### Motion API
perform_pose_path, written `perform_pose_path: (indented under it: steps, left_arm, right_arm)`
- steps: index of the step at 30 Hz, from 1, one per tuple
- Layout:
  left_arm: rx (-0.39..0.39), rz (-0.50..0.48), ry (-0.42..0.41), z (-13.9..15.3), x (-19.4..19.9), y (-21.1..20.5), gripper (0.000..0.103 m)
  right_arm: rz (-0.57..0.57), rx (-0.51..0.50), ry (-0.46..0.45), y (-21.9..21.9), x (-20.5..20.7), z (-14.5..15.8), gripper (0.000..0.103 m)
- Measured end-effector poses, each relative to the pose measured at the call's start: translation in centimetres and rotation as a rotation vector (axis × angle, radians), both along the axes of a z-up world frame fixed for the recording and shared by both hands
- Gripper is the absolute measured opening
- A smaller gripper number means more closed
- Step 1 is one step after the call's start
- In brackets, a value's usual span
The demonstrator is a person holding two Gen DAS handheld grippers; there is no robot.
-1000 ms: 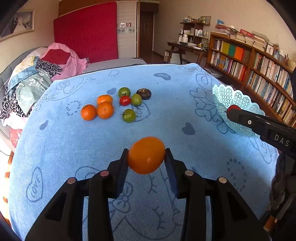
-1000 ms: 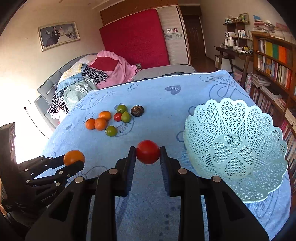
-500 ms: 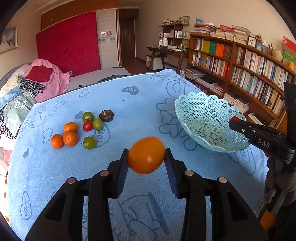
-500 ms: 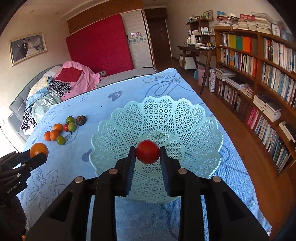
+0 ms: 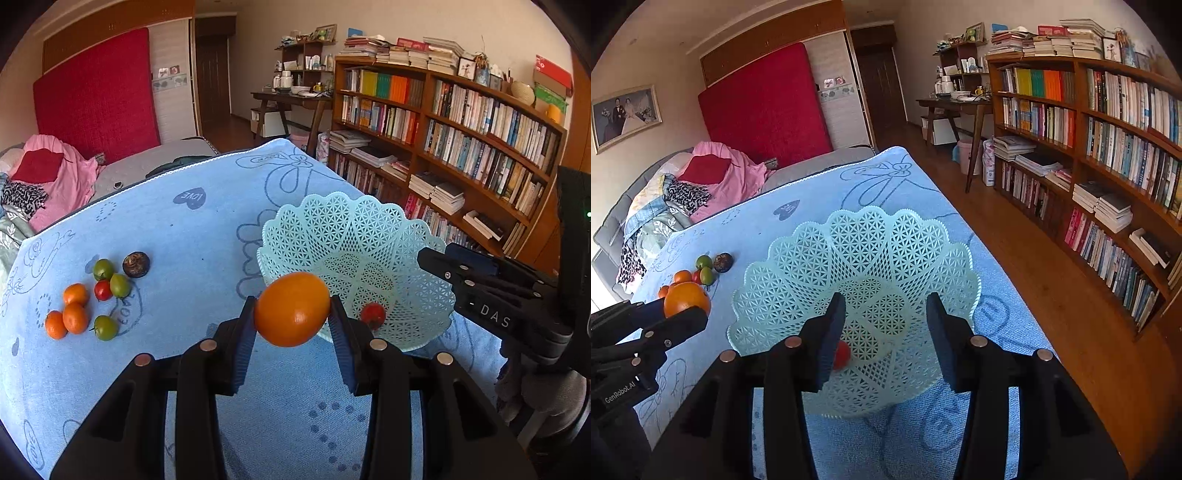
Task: Organize fruits
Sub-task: 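Carry the red tomato into the lace basket and open the right tool, then lower the large orange into the basket and open the left tool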
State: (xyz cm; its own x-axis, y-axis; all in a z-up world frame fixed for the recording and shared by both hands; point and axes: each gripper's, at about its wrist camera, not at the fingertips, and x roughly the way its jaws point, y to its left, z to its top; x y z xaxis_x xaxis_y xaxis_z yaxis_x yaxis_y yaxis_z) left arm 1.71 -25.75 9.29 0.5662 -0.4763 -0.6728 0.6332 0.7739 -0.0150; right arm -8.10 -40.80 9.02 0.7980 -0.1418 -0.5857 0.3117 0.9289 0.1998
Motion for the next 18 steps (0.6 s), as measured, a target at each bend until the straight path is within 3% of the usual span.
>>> perform_pose_path:
  steps: [7, 12, 16, 18]
  left_arm:
    - [0.003, -0.051, 0.016, -0.5, 0.2, -2.5, 0.040]
    - [0.009, -0.065, 0.022, -0.6, 0.3, -3.7, 0.040]
    - [-0.012, -0.052, 0.013, -0.4, 0.4, -3.4, 0.066]
    - [-0.017, -0.047, 0.009, -0.3, 0.5, -3.1, 0.067]
  right_arm:
    - [-0.023, 0.016, -0.009, -0.9, -0.2, 0.2, 0.047]
    - [-0.037, 0.023, -0.019, -1.3, -0.5, 0.3, 0.058]
    - [-0.041, 0.031, -0.020, -1.5, -0.7, 0.3, 0.061]
    - [-0.042, 0.032, -0.020, -1.6, -0.7, 0.3, 0.062]
